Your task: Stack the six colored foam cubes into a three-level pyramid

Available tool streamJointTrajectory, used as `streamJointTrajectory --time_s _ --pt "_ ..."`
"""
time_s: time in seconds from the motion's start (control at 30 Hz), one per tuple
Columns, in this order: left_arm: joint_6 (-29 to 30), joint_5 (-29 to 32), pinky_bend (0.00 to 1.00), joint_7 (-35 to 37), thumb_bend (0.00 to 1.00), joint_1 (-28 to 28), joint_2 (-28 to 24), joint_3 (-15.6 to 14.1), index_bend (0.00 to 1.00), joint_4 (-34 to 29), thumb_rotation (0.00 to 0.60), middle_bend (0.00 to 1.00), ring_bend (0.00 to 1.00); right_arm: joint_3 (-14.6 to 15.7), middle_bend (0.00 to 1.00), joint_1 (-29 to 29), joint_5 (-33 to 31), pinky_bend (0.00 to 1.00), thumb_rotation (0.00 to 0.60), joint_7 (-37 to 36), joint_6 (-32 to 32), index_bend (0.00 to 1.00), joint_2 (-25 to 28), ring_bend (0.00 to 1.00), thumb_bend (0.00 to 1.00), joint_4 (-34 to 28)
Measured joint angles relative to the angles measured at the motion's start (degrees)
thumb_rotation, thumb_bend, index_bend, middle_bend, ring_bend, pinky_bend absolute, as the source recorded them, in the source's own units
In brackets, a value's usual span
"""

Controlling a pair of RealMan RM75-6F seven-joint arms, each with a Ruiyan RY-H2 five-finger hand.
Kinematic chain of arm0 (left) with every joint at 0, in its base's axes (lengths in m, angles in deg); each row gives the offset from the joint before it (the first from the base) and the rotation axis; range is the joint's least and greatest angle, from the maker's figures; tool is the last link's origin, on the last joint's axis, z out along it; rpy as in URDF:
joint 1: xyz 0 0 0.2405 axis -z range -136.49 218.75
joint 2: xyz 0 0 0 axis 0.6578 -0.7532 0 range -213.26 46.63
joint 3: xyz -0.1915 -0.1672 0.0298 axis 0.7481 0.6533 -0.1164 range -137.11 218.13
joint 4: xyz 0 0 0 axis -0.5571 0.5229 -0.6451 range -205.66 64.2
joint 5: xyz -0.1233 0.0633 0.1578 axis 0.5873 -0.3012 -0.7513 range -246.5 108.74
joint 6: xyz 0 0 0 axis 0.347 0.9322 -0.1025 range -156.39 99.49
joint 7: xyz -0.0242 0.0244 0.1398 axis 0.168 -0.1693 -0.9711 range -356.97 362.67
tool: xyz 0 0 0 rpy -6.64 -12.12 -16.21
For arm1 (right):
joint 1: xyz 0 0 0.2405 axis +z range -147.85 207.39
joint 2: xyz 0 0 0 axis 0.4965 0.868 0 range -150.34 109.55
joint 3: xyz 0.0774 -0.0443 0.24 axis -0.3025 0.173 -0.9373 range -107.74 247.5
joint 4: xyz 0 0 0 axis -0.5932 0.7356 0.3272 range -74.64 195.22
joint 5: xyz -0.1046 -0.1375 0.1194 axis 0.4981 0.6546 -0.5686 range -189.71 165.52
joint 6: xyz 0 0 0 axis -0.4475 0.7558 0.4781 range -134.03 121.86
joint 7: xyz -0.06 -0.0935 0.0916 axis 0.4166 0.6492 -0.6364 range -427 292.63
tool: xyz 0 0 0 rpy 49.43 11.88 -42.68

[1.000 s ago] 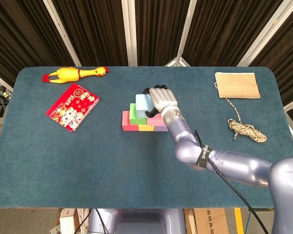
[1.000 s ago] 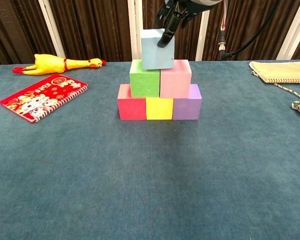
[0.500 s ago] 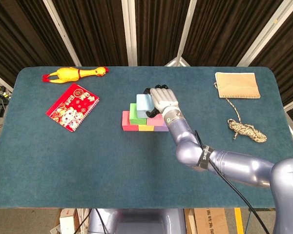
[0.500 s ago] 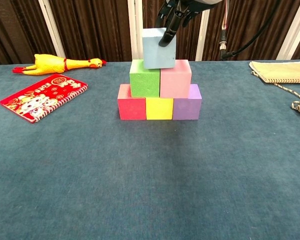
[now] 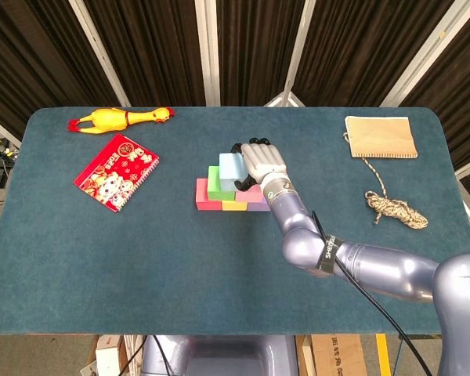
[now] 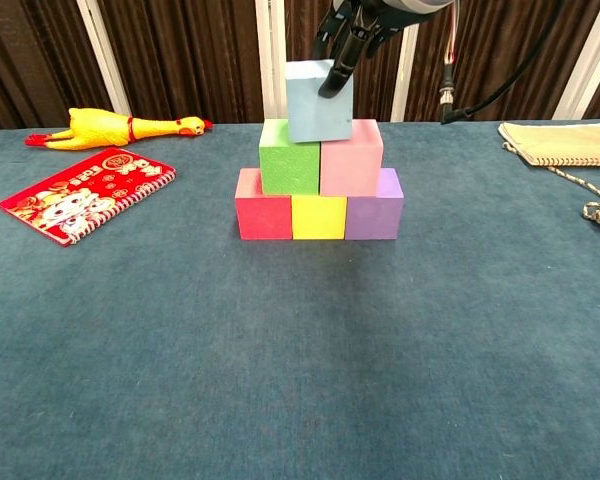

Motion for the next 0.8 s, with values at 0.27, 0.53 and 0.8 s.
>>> streamJointTrajectory --time_s 0.27,0.53,0.8 --pt "0.07 0.05 0.00 -0.05 0.27 -0.03 -0.01 0.05 0.09 -0.02 0.600 0.10 0.00 0.16 0.25 -0.16 -0.02 0.00 0.600 -0.16 0.02 0.25 -0.15 0.07 0.36 0.25" --pt "0.02 0.15 0.00 -0.12 0.27 -0.01 0.02 0.08 0.09 0.00 0.600 0.10 0.00 0.16 0.24 -0.18 -0.09 0.00 0.600 -0.23 -0.11 0.23 -0.18 0.06 0.29 0.28" --pt "0.07 0.17 0.00 0.04 0.27 -0.05 -0.03 0.15 0.09 0.06 0.600 0.10 0.00 0.40 0.23 0.12 -0.90 0.00 0.600 0.21 -0.29 0.21 -0.04 0.04 0.28 0.00"
